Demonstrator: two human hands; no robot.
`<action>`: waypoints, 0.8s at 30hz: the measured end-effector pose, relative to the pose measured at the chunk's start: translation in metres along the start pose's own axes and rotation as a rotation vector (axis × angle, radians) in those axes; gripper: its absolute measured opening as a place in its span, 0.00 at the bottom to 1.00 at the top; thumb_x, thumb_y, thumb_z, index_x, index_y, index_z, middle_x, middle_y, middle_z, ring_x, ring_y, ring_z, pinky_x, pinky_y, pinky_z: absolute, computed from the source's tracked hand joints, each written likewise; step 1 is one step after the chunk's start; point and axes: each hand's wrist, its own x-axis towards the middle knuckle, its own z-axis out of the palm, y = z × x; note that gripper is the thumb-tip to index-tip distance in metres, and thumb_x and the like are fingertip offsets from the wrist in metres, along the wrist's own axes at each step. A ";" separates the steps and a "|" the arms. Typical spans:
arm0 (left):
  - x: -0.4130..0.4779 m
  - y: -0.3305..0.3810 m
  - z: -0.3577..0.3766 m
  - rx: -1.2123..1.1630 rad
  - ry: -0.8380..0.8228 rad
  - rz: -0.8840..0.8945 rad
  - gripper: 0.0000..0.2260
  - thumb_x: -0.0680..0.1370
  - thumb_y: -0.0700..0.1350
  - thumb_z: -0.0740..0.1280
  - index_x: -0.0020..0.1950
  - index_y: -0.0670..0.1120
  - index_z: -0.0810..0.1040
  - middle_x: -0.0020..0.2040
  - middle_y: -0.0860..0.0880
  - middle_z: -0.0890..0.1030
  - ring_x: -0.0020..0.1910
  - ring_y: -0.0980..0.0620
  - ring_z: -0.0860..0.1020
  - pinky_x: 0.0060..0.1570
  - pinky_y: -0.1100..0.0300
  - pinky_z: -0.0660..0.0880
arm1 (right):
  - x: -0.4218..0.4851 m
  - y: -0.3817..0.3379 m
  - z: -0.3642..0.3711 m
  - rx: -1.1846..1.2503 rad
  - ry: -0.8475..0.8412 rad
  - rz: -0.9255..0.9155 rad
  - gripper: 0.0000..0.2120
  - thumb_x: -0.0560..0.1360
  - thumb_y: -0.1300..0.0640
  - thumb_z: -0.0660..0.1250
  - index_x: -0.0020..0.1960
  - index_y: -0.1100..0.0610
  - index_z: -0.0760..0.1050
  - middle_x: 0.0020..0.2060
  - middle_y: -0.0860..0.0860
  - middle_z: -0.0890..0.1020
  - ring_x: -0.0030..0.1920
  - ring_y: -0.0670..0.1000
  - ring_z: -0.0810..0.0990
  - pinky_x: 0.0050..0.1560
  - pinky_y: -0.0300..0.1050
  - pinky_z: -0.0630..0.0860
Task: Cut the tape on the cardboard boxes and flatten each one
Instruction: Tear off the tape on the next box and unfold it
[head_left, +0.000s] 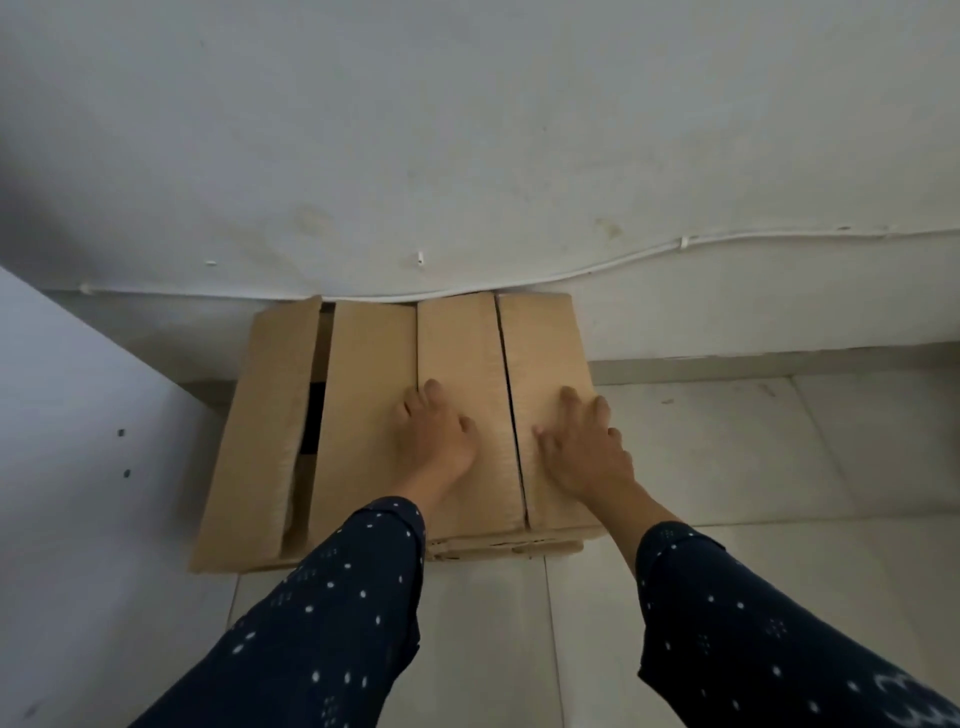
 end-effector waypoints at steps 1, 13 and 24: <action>0.000 0.006 0.003 -0.010 0.020 -0.036 0.27 0.82 0.50 0.61 0.77 0.43 0.56 0.74 0.41 0.63 0.69 0.41 0.62 0.66 0.50 0.66 | 0.003 0.002 0.005 0.060 0.001 0.016 0.31 0.80 0.39 0.57 0.77 0.47 0.48 0.73 0.60 0.56 0.66 0.65 0.67 0.63 0.62 0.69; -0.045 0.047 -0.018 -0.374 -0.210 -0.338 0.43 0.69 0.56 0.78 0.76 0.47 0.57 0.74 0.42 0.61 0.68 0.39 0.69 0.62 0.47 0.73 | -0.067 0.033 -0.028 0.335 0.007 0.309 0.47 0.76 0.36 0.64 0.79 0.60 0.44 0.72 0.60 0.60 0.69 0.64 0.66 0.65 0.59 0.69; -0.167 0.099 -0.235 -0.561 -0.156 -0.203 0.46 0.69 0.56 0.79 0.77 0.45 0.56 0.71 0.47 0.71 0.68 0.44 0.73 0.59 0.53 0.72 | -0.220 -0.062 -0.226 0.318 0.168 0.233 0.45 0.71 0.32 0.66 0.76 0.58 0.54 0.70 0.56 0.64 0.68 0.60 0.65 0.64 0.57 0.69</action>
